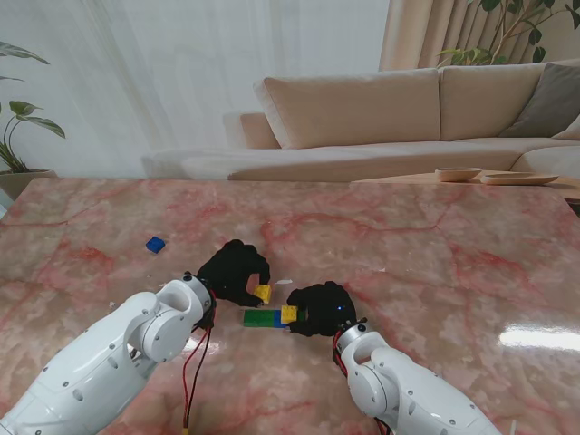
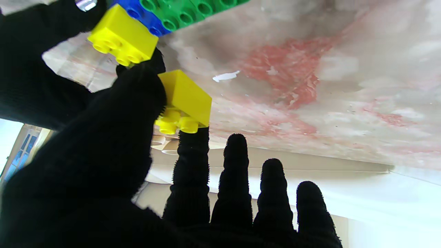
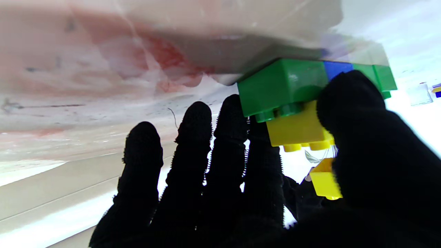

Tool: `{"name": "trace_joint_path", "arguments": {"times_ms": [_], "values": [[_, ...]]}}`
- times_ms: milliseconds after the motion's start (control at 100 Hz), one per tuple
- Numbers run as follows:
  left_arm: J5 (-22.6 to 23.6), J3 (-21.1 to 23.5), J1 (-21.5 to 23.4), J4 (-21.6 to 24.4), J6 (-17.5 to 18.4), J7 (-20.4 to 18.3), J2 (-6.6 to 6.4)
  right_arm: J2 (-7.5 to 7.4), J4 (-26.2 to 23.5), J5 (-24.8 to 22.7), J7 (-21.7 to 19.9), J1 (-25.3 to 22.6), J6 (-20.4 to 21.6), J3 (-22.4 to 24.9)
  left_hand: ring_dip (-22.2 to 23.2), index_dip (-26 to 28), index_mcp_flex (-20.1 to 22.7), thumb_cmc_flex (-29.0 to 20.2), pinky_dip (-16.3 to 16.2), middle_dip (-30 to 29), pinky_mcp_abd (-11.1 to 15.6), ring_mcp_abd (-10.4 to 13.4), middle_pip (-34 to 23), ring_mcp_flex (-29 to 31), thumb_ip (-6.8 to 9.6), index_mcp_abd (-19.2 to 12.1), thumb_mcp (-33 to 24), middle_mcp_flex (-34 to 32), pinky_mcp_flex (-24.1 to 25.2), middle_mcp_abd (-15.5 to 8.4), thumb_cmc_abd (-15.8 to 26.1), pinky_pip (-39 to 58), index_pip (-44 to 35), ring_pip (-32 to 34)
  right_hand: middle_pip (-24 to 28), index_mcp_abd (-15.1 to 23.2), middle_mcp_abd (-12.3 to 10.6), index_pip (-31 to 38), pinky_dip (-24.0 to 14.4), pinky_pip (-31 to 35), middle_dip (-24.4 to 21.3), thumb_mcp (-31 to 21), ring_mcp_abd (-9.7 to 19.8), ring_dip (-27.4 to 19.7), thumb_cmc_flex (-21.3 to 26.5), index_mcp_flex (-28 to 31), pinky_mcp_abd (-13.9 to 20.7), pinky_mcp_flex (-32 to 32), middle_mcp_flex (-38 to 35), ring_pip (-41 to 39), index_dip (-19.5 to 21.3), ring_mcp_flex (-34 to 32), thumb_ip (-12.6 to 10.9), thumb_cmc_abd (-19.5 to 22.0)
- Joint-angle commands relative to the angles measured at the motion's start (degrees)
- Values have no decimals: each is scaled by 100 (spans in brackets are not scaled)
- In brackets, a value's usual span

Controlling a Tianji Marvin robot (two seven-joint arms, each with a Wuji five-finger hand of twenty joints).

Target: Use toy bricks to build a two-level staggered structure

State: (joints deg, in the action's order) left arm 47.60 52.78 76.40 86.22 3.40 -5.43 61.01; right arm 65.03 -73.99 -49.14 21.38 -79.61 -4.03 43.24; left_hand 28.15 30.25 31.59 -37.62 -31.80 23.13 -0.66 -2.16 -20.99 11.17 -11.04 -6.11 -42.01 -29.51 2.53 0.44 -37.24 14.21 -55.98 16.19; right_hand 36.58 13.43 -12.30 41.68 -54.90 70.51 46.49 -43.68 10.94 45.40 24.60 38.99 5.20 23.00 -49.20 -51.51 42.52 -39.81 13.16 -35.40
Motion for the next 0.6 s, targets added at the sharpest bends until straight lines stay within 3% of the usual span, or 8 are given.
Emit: {"name": "trace_joint_path", "arguments": {"times_ms": [0,590], "values": [[41,-61,47,15,49,13,0,18,50,10,-64,-38,-1,-13,-72,269,724,-147,57,31,-72,-149,113,99,43,-617,-308,-159,70,-69,340,95,-415,-182,39,586,-155,414,-141,171,97,-221,162,142,347,161,40,8,-113,-109,26,-116,137,32],[116,-431,-84,-101,199,7,-21,17,67,5,-53,-37,3,-7,-59,322,728,-91,50,66,-62,-166,105,87,57,-533,-255,-188,90,-55,412,37,-340,-199,31,583,-146,412,-140,159,94,-233,157,144,341,161,41,-2,-112,-109,27,-113,138,30]]}}
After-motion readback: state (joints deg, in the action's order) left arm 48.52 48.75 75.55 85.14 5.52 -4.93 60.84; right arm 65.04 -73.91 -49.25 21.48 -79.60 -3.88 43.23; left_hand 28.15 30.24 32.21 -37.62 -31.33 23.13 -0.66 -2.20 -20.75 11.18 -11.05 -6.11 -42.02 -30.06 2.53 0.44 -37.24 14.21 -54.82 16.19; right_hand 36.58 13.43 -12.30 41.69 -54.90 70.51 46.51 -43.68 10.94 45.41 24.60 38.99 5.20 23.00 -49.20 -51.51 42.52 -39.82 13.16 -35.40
